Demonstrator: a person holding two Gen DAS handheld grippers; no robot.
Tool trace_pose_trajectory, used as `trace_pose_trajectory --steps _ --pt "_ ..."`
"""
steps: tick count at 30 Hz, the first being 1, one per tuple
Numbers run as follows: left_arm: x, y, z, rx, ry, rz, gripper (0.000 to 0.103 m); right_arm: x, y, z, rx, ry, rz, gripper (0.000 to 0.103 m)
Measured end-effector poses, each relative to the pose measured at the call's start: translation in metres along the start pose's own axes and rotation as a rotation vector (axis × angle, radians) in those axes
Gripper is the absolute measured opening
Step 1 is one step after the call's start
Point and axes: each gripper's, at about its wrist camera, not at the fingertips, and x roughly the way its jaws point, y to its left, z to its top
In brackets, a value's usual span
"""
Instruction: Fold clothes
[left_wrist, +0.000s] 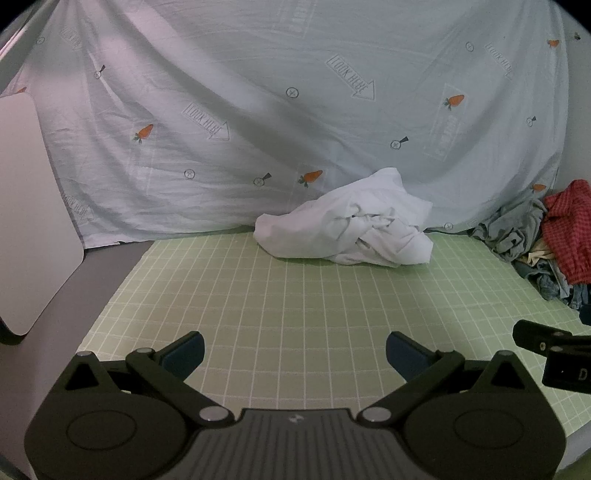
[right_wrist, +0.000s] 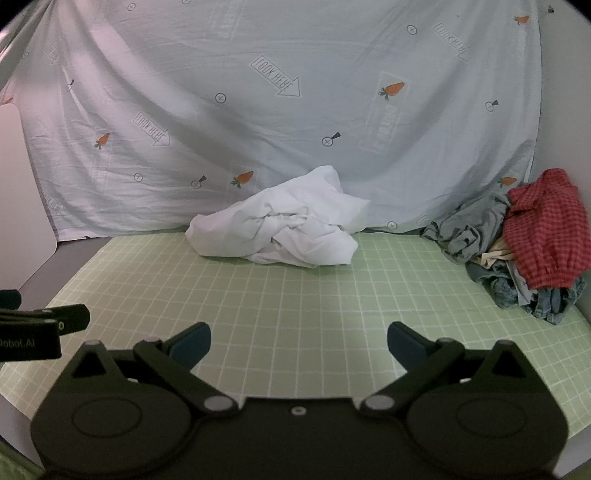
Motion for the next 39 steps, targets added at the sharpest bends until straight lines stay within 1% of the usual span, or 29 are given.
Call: trace_pose_trajectory --steps 15,25,29,33,39 --pt "-0.003 0.000 -0.003 0.006 0.000 0.001 0.103 -0.002 -0.003 -0.003 0.009 -0.006 -0.005 0.103" --pt "0.000 0.000 -0.003 0.000 0.018 0.000 0.103 -0.002 -0.008 -0.004 0.007 -0.001 -0.005 0.103" --pt "0.007 -0.006 -0.006 0.005 0.044 -0.013 0.103 -0.002 -0.014 -0.008 0.014 0.014 -0.024 0.103" --pt "0.018 -0.012 -0.006 0.005 0.074 -0.029 0.103 0.004 -0.026 -0.012 0.035 0.049 -0.062 0.103" --pt "0.051 -0.027 0.007 -0.011 0.109 -0.052 0.103 0.021 -0.052 -0.008 0.059 0.090 -0.124 0.103"
